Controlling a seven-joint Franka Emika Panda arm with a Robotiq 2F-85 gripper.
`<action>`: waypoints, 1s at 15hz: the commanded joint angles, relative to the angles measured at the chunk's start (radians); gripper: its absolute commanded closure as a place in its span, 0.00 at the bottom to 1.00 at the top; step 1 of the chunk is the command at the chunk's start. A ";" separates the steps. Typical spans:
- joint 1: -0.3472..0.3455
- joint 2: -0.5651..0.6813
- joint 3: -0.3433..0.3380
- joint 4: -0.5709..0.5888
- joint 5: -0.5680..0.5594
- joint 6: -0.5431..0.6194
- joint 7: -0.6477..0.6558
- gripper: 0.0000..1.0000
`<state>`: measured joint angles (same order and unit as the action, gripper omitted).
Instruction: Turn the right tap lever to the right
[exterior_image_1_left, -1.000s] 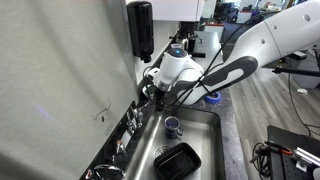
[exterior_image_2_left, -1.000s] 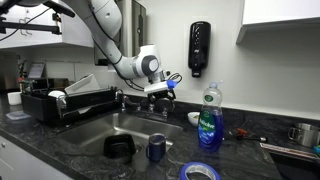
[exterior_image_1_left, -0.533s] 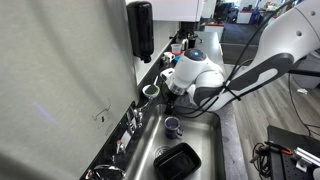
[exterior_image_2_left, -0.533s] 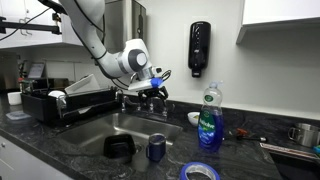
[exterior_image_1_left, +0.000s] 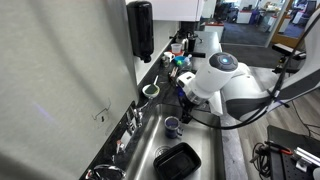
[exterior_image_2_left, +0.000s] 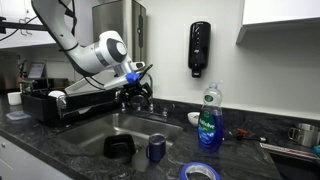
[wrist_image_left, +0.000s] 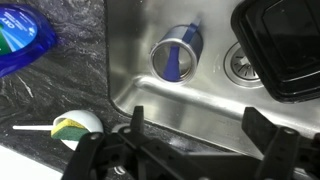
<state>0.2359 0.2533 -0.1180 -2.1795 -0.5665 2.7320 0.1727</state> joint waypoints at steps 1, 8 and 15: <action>0.019 -0.147 0.030 -0.125 -0.062 -0.092 0.110 0.00; -0.012 -0.336 0.197 -0.198 0.160 -0.398 0.125 0.00; -0.050 -0.461 0.206 -0.194 0.424 -0.553 0.013 0.00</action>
<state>0.2324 -0.1458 0.0849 -2.3490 -0.2201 2.2172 0.2713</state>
